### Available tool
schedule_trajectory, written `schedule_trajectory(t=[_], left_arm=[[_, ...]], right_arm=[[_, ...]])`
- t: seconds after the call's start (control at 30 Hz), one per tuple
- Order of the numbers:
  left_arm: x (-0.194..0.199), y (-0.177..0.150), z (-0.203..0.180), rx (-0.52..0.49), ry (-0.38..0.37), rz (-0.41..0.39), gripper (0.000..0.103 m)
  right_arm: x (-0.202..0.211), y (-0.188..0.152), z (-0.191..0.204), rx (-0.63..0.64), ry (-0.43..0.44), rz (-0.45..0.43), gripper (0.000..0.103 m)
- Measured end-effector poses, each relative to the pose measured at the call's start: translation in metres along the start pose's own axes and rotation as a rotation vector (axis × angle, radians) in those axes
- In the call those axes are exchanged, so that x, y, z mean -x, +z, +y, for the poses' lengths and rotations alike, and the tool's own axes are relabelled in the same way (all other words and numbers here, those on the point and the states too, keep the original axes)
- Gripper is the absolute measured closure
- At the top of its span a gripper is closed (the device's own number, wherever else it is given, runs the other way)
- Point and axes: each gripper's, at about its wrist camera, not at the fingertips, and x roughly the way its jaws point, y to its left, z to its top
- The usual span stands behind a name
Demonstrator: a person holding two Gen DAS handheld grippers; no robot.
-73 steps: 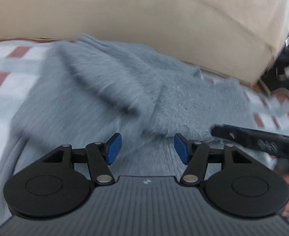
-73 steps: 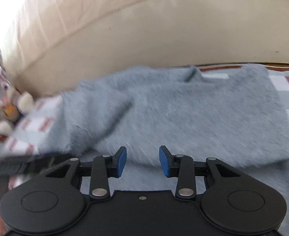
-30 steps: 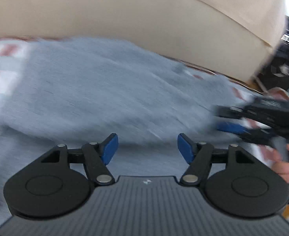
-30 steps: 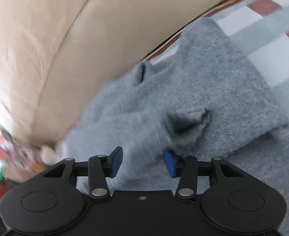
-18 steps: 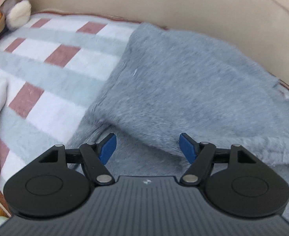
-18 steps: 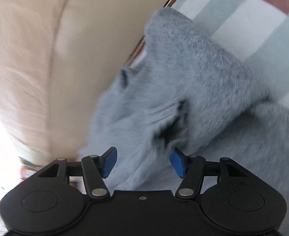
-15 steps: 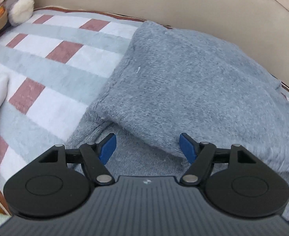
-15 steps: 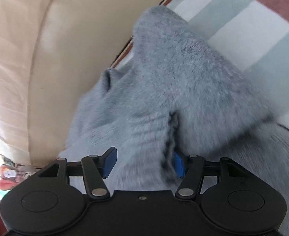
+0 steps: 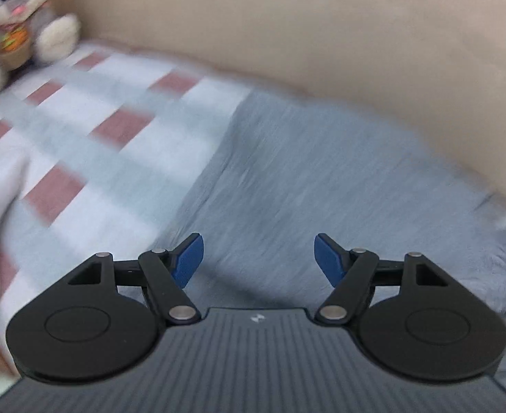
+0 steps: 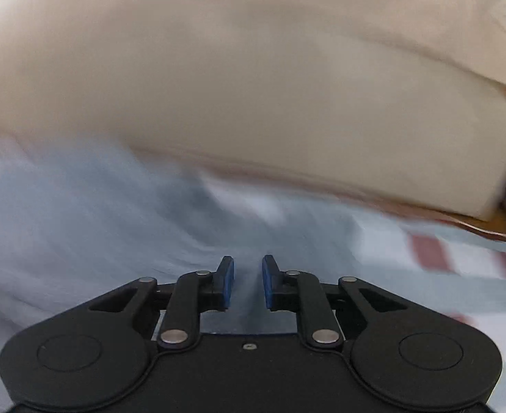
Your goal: Fold clothes
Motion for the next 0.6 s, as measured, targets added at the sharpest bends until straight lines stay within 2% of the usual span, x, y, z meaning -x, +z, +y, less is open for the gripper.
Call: schedule_trajectory(t=[0.03, 0.07, 0.13, 0.2, 0.37, 0.47, 0.5, 0.57, 0.6], left_arm=[[-0.007, -0.007, -0.001, 0.0, 0.014, 0.024, 0.032], [-0.012, -0.015, 0.0, 0.01, 0.018, 0.029, 0.032], [-0.016, -0.024, 0.004, 0.022, 0.021, 0.026, 0.031], [-0.015, -0.024, 0.006, 0.021, 0.024, 0.026, 0.03], [0.017, -0.008, 0.021, 0.015, 0.076, 0.001, 0.03], [0.046, -0.001, 0.039, 0.004, 0.061, -0.005, 0.03], [0.053, 0.003, 0.045, 0.005, 0.068, 0.025, 0.03], [0.075, 0.013, 0.056, 0.03, 0.12, 0.086, 0.038], [0.096, 0.017, 0.061, 0.066, 0.095, 0.074, 0.038]], right_arm=[[-0.013, -0.006, 0.003, 0.028, -0.073, 0.068, 0.086], [-0.018, -0.007, 0.002, 0.017, -0.068, 0.087, 0.086], [-0.01, -0.003, -0.013, -0.048, -0.034, 0.062, 0.086], [-0.001, -0.002, -0.025, -0.096, -0.039, 0.052, 0.084], [0.005, -0.003, -0.009, -0.006, -0.2, 0.0, 0.068], [0.02, 0.003, -0.008, -0.018, -0.162, -0.062, 0.067], [0.027, 0.004, -0.008, -0.041, -0.119, -0.077, 0.067], [0.045, 0.004, -0.006, -0.088, -0.007, -0.102, 0.067], [0.053, 0.0, -0.005, -0.095, 0.051, -0.089, 0.067]])
